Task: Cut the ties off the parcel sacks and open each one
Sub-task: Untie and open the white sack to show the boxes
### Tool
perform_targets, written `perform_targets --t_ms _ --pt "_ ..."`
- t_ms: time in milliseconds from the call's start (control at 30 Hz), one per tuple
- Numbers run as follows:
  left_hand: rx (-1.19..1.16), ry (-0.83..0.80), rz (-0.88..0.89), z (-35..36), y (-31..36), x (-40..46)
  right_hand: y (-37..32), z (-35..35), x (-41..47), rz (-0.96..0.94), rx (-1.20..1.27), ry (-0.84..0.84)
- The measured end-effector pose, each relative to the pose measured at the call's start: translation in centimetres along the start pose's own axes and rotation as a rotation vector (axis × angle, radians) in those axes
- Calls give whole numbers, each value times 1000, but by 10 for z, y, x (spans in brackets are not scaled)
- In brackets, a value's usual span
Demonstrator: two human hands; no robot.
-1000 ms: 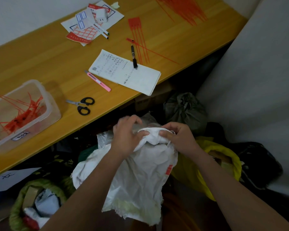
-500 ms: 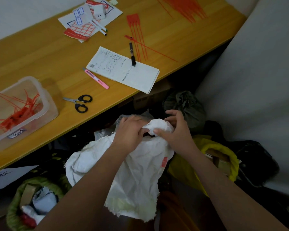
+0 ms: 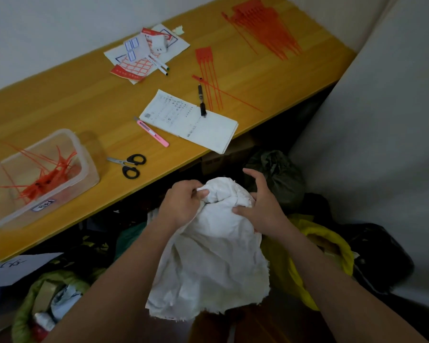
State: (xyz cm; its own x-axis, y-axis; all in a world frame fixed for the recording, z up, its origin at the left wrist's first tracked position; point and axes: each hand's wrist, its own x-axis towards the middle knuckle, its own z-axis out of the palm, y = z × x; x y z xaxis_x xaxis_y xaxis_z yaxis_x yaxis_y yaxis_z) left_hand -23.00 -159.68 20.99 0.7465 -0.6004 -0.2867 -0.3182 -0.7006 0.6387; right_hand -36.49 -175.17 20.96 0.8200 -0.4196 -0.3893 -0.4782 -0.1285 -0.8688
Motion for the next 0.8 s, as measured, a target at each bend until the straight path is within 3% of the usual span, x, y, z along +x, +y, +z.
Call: perform_targets --t_ms 400,800 --pt "-101 -32 -12 -50 25 -52 -49 -19 -30 -41 -3 -211" --pt "-190 8 47 -73 21 -138 -82 -3 -119 -83 -80 -111"
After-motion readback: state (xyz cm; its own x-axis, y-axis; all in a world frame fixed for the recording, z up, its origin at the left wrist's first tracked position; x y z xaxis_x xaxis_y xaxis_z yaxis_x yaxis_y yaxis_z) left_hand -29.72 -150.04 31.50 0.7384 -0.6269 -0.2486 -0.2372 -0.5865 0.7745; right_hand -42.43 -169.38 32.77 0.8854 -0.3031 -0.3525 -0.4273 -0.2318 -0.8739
